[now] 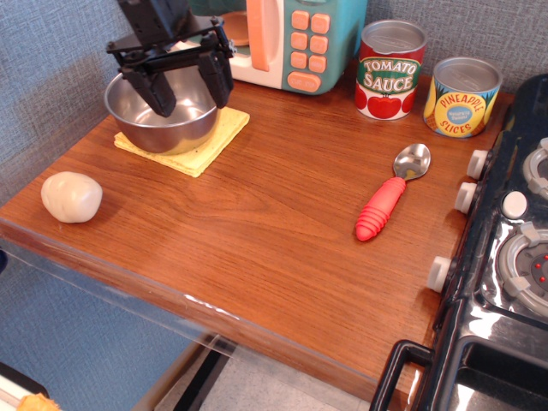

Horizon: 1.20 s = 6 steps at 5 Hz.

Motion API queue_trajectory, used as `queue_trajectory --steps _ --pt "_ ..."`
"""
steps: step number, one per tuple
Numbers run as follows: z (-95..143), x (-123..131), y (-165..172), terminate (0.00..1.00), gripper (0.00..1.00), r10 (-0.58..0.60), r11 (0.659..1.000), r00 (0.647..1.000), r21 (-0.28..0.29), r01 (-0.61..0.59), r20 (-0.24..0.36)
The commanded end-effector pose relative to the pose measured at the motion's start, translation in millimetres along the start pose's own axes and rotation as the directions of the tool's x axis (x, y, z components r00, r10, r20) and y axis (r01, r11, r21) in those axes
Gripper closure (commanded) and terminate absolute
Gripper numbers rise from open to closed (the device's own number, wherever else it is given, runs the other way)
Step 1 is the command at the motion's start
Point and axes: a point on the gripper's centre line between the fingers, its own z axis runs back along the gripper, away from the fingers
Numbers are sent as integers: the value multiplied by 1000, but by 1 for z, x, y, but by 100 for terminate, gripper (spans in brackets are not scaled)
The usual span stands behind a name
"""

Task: Move the pan to the left of the spoon

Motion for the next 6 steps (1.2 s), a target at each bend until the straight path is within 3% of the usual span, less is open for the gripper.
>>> queue_trajectory --steps 1,2,3,5,6 --pt "10 58 -25 0 0 -126 979 989 172 110 83" --pt "-5 64 -20 0 0 -157 967 985 212 139 70" --pt "-20 67 -6 0 0 -198 961 980 203 189 21" --pt "-46 60 26 0 0 -155 973 987 164 161 -48" --pt "-56 54 27 0 100 -161 972 984 162 172 -79"
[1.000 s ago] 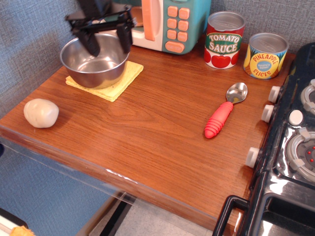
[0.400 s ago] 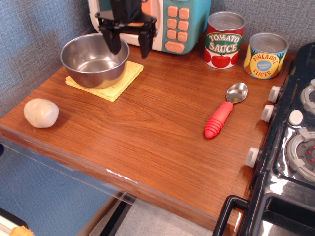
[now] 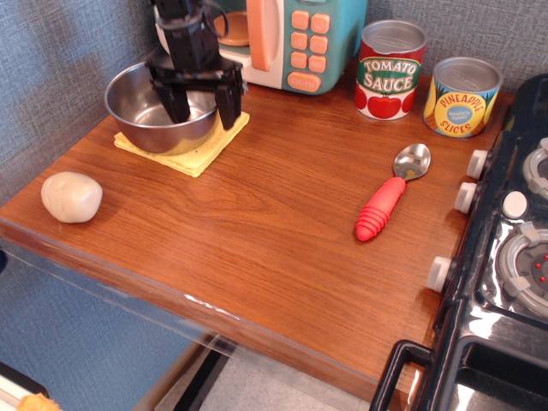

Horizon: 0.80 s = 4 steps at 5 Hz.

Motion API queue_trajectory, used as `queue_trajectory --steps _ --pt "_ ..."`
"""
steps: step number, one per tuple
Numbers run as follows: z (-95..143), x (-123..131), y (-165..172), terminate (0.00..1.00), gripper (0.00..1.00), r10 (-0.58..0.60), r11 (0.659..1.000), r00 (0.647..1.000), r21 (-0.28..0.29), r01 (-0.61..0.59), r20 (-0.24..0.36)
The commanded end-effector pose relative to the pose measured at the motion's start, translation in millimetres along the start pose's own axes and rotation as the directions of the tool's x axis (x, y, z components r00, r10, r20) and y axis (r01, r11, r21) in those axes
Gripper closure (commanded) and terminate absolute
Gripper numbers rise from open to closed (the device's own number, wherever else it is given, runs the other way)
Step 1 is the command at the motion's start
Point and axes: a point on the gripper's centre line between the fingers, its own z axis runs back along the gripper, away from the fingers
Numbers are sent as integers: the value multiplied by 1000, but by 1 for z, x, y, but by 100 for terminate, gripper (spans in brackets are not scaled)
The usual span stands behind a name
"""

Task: Move the pan to the left of the spoon

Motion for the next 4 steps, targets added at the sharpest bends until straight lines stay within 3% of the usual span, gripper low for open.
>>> queue_trajectory --steps 1,2,4 --pt "8 -3 -5 0 100 -28 999 999 17 27 18" --pt "10 -7 -11 0 100 -44 999 999 13 43 21" --pt "61 -23 -17 0 100 14 998 982 59 -25 188"
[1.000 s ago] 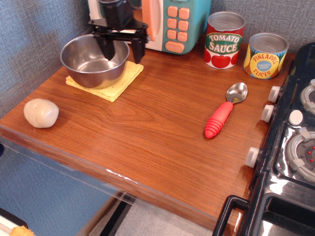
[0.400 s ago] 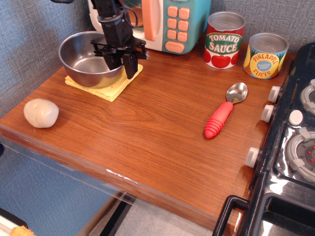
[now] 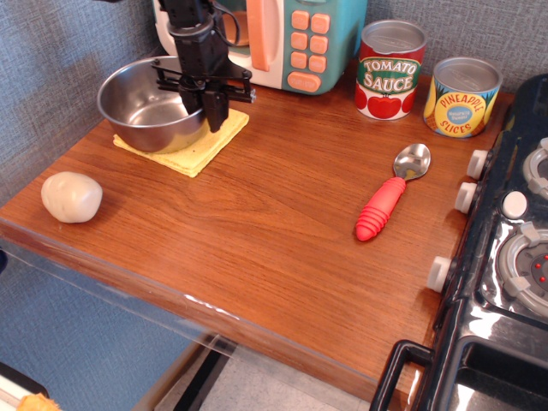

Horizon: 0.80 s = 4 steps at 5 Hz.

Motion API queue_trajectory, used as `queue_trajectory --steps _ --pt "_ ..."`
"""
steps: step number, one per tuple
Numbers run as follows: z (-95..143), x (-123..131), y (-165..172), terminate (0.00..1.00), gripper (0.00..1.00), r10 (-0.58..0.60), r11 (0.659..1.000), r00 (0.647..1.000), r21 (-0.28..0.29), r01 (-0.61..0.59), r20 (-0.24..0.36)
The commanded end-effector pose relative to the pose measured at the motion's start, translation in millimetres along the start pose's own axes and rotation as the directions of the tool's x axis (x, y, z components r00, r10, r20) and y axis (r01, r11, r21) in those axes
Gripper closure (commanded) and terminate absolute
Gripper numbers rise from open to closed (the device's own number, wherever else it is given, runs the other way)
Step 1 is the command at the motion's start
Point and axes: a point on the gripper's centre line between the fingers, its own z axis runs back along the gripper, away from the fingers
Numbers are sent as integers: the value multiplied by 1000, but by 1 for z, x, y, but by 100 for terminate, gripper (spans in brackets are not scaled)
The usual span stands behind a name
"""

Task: Move the pan to the left of the spoon

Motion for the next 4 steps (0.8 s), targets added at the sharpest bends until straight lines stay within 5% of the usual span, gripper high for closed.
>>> queue_trajectory --steps 1,2,4 --pt "68 1 -19 0 100 9 999 983 40 -16 182" --pt "69 15 -51 0 100 -75 997 986 30 71 147" --pt "55 25 -115 0 100 -170 975 983 -132 178 75"
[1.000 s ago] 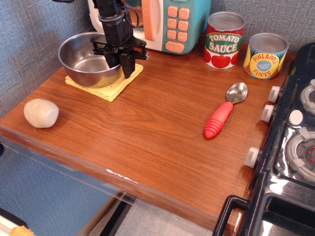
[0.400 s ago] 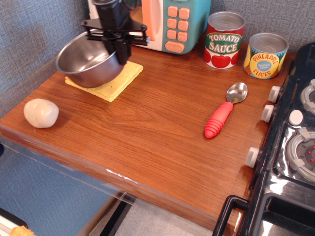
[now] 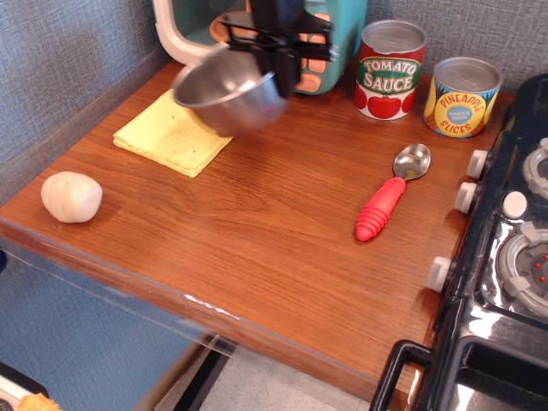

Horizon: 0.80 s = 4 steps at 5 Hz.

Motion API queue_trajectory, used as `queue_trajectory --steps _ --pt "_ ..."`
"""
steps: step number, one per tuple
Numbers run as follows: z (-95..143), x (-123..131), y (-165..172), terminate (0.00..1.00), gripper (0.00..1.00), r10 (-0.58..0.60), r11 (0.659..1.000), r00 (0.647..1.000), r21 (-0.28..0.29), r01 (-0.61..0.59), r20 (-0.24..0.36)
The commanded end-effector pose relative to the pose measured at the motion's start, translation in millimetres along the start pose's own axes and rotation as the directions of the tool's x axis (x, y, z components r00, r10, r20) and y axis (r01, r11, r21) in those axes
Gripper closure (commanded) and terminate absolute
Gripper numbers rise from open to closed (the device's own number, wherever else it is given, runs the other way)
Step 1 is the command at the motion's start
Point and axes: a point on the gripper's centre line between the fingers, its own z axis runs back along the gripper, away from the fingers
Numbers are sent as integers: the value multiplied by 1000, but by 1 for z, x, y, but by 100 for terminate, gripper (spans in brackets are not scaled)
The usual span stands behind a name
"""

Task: Move the pan to the left of the spoon

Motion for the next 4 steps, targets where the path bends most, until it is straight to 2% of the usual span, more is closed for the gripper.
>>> queue_trajectory --steps 1,2,3,4 --pt "-2 1 -45 0 100 -103 991 995 -84 103 1" --pt "-15 -10 -55 0 100 -126 988 992 -90 124 -20" --pt "-36 -17 -58 0 100 -114 988 991 -110 106 -70" --pt "-49 -19 -59 0 0 -105 988 988 -123 90 -115"
